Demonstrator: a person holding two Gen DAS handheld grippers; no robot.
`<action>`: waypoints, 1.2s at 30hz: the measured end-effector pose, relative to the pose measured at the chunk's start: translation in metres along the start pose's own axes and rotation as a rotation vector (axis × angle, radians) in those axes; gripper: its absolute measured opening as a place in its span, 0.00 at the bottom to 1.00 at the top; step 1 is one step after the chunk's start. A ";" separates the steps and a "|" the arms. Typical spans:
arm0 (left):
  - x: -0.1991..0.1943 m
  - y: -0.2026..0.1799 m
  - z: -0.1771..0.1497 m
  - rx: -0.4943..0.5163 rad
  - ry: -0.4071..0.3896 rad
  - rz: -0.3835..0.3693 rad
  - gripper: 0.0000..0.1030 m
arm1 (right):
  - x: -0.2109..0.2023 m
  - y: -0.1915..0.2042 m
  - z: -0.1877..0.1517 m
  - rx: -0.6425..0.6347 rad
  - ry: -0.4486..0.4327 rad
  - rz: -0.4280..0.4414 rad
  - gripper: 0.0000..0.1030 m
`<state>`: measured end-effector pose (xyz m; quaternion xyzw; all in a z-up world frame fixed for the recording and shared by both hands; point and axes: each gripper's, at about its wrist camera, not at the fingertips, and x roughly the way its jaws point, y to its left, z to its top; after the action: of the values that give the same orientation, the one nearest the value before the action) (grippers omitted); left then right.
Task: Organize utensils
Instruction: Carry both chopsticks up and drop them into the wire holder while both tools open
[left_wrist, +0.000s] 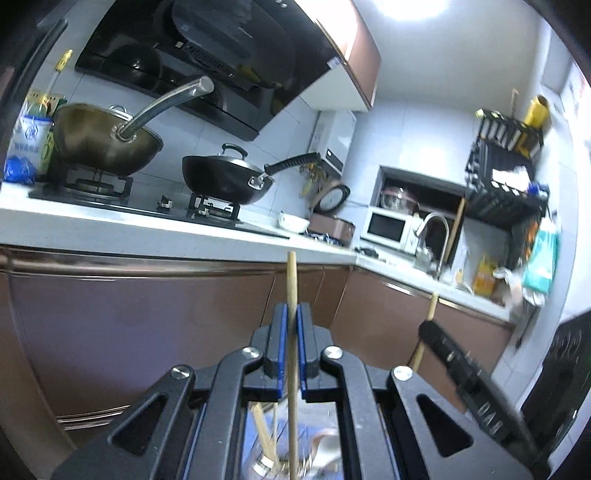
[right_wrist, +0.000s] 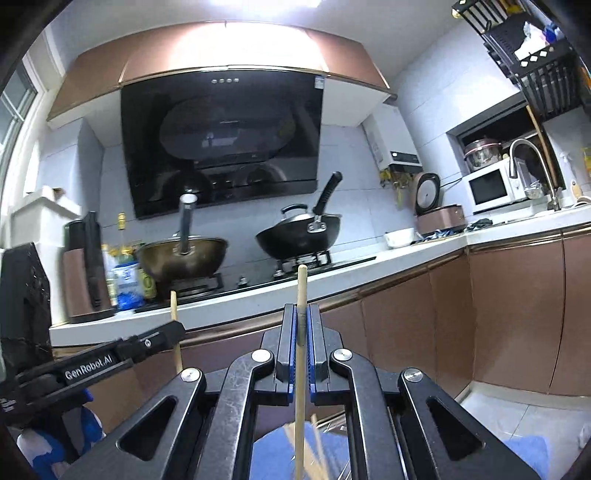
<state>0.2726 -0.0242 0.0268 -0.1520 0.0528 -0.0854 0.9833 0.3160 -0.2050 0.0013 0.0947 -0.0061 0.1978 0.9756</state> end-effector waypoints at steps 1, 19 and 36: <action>0.008 0.000 -0.002 -0.006 -0.007 0.002 0.05 | 0.005 -0.002 -0.002 -0.001 -0.003 -0.008 0.05; 0.093 0.026 -0.060 -0.071 0.021 0.048 0.05 | 0.070 -0.024 -0.057 -0.021 0.038 -0.052 0.05; 0.052 0.037 -0.065 -0.045 0.019 0.095 0.32 | 0.025 -0.016 -0.068 -0.049 0.085 -0.123 0.29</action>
<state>0.3205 -0.0181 -0.0500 -0.1707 0.0714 -0.0390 0.9820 0.3433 -0.1974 -0.0674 0.0626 0.0361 0.1412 0.9873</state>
